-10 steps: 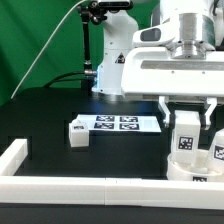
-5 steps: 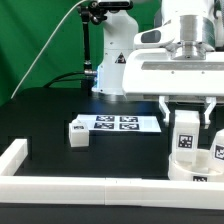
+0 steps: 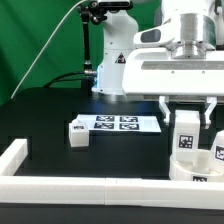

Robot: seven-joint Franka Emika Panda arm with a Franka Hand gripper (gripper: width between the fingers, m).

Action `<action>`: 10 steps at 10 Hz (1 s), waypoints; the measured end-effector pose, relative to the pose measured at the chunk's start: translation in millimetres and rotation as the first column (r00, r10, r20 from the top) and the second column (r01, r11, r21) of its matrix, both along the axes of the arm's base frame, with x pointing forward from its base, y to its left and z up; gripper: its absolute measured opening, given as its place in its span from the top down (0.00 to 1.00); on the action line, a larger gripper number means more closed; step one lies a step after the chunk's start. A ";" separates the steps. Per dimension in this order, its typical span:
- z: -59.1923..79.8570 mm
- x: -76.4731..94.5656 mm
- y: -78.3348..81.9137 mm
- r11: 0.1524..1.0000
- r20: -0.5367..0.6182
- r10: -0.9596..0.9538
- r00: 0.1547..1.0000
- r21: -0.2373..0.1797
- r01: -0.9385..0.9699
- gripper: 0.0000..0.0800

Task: Assemble stool

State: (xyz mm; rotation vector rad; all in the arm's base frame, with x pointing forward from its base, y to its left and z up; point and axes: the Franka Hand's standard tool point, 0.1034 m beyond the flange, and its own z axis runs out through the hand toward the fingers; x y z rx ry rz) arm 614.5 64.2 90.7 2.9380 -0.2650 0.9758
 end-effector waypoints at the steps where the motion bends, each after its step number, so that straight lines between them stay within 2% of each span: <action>1: -0.1 -0.6 -0.8 1.000 0.004 -0.001 1.000 -0.001 0.001 0.58; 5: -3.7 -8.5 2.3 0.999 0.013 -0.046 0.999 0.013 0.045 0.58; 10: -7.7 -9.7 2.4 0.998 -0.023 -0.049 0.999 0.024 0.050 0.58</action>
Offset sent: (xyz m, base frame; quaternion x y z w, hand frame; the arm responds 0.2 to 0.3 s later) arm -0.0173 0.0103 -0.0111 -0.0160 0.0408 0.0511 0.9977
